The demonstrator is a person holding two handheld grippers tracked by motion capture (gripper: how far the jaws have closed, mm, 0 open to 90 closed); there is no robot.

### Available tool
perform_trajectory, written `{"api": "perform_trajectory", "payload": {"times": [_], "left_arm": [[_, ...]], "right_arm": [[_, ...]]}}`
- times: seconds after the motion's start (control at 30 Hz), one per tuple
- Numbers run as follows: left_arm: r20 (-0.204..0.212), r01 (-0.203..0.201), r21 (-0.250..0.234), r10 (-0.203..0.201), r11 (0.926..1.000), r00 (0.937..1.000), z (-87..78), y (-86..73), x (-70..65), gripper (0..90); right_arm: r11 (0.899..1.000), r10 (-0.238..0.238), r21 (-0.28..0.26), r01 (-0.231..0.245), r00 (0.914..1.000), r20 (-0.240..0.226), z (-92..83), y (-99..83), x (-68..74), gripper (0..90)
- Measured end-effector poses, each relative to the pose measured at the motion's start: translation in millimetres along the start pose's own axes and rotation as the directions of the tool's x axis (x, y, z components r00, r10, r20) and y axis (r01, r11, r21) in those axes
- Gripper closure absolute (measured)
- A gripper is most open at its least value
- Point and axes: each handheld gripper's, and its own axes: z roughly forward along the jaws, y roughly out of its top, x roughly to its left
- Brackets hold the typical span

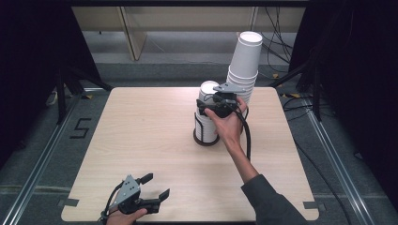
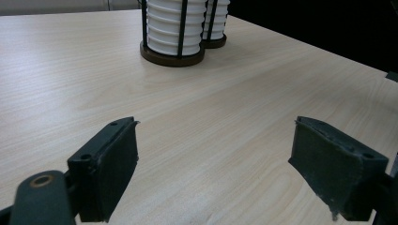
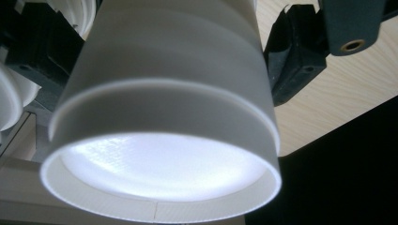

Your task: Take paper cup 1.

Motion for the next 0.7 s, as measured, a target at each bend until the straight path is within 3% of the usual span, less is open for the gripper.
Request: {"api": "perform_trajectory", "payload": {"times": [0.23,0.5,0.7], "left_arm": [[0.000,-0.002,0.001,0.002,1.0000,1.0000,0.0,-0.2,-0.2,14.5],[0.001,0.000,0.003,0.000,1.0000,1.0000,0.1,-0.6,-0.1,14.5],[-0.001,-0.001,0.003,0.001,1.0000,1.0000,-0.4,-0.5,-0.1,14.5]], "right_arm": [[1.000,-0.001,-0.009,0.001,0.9997,0.025,5.3,-0.6,1.9,16.8],[0.999,0.038,-0.025,-0.037,0.9989,0.029,2.3,3.5,3.4,18.4],[0.998,0.028,-0.059,-0.025,0.9988,0.041,-6.9,18.6,6.4,18.6]]}}
